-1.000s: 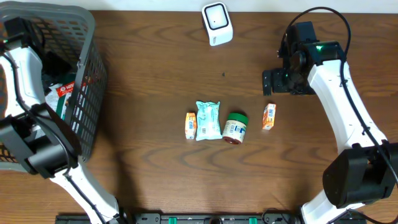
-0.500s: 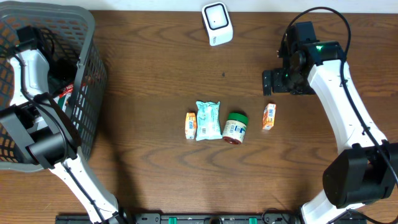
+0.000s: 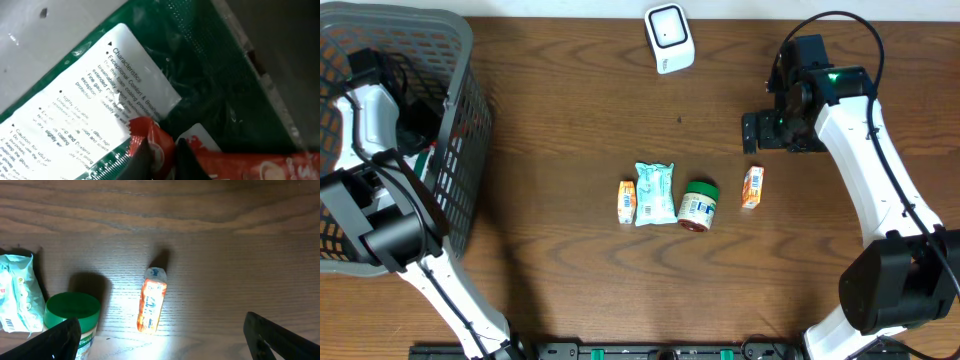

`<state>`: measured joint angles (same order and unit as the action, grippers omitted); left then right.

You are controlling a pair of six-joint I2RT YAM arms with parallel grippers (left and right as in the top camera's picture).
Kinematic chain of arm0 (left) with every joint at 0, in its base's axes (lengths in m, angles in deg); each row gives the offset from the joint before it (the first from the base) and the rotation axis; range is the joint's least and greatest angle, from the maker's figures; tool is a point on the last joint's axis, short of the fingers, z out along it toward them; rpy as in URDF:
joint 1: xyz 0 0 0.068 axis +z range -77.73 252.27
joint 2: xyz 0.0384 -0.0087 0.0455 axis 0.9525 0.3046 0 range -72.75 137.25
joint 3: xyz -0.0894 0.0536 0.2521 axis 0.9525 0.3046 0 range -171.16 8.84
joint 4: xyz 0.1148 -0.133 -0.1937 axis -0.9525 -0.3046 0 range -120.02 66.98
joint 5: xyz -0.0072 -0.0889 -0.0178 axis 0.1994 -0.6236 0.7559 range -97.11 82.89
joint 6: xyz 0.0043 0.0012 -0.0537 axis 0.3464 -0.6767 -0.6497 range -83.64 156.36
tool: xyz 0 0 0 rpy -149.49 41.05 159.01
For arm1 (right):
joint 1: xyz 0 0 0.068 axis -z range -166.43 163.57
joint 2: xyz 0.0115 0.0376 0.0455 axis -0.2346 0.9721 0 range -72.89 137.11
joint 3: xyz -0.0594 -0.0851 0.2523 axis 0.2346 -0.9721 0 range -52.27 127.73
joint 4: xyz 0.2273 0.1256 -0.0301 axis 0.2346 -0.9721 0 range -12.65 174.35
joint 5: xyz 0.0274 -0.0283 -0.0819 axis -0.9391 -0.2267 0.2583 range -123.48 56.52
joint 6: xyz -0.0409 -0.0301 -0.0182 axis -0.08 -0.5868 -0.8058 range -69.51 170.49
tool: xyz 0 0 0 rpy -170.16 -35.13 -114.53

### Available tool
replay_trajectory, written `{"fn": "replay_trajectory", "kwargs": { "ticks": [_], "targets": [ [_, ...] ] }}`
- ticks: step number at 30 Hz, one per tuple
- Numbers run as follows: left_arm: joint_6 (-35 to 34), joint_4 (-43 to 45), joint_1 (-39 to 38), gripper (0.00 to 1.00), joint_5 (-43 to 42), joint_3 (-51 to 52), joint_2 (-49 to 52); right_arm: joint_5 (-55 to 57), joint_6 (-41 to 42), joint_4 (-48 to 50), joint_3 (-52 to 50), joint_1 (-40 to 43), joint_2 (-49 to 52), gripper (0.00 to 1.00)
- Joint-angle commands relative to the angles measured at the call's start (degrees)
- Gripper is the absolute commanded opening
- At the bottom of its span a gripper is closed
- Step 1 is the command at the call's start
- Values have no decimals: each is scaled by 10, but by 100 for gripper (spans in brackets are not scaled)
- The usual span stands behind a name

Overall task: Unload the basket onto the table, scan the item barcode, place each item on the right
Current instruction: 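Reach the left gripper down into the basket toward the green 3M packet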

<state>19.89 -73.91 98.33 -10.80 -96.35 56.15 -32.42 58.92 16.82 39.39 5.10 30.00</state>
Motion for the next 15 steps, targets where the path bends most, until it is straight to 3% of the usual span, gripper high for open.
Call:
{"fn": "replay_trajectory", "kwargs": {
  "ticks": [1, 15],
  "targets": [
    [2, -3, 1, 7, -60, 15, 24, 2, -4, 0, -1, 2, -6, 99],
    [-28, -81, 76, 7, -74, 7, -191, 1, -4, 0, -1, 2, -6, 99]
  ]
}}
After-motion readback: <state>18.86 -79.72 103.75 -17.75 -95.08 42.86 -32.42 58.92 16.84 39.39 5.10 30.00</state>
